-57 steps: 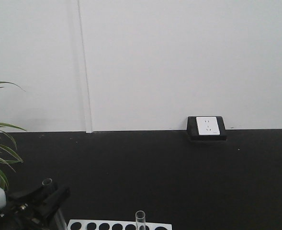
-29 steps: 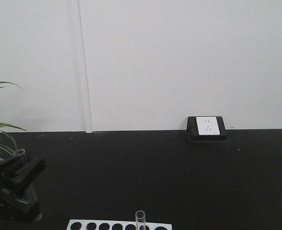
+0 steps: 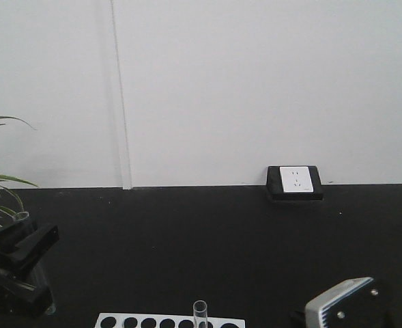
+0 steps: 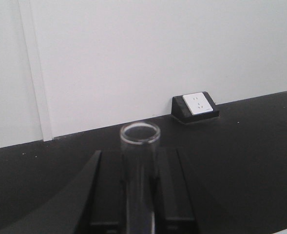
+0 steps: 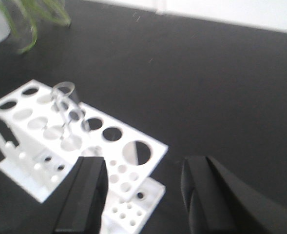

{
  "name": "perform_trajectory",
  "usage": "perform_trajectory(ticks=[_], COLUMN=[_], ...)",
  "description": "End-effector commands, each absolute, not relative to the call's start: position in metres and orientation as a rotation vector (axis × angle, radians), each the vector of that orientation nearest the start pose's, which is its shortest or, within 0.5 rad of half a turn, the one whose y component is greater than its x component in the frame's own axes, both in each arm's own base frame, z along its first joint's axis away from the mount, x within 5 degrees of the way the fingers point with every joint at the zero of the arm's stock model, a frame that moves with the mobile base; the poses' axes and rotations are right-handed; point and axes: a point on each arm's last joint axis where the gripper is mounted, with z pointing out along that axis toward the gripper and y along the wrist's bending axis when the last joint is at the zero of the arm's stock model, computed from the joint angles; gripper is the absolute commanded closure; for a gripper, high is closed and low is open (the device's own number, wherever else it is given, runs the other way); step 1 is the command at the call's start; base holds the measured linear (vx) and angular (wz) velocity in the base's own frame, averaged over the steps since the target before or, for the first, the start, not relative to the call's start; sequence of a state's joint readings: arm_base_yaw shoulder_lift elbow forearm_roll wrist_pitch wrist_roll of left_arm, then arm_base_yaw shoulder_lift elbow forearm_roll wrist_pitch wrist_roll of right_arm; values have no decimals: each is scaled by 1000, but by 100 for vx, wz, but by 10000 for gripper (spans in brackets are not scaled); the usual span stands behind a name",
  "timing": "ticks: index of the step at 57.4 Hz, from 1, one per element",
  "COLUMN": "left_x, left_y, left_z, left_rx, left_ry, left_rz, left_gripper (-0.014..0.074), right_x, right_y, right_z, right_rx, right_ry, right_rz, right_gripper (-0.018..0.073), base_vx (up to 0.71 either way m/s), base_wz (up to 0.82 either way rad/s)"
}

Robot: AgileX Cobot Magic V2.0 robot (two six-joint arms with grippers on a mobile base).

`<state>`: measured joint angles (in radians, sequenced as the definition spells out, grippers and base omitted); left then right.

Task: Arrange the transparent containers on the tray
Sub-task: 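Close the left gripper on the clear tube and lift it out, then move the right gripper to another clear tube in the rack and grasp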

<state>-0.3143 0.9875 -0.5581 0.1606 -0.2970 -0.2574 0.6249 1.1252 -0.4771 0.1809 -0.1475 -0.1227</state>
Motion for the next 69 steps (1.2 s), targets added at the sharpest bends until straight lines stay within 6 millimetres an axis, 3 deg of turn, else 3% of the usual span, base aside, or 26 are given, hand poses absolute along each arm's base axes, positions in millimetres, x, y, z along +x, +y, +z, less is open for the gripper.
perform_trajectory(ticks=[1, 28, 38, 69], left_x=[198, 198, 198, 198], left_y=[-70, -70, -70, -70], left_z=[335, 335, 335, 335], left_rx=[187, 187, 187, 187], left_ry=[1484, 1484, 1484, 1484], left_rz=[-397, -397, -397, -397], left_gripper=[461, 461, 461, 461], right_x=[189, 199, 202, 229], right_y=[140, 181, 190, 218], right_z=[256, 226, 222, 213], right_rx=[-537, -600, -656, -664], right_ry=[1790, 1670, 1555, 1554], right_rz=[434, 474, 484, 505], right_gripper=[139, 139, 139, 139], base_vx=[0, 0, 0, 0], base_wz=[0, 0, 0, 0])
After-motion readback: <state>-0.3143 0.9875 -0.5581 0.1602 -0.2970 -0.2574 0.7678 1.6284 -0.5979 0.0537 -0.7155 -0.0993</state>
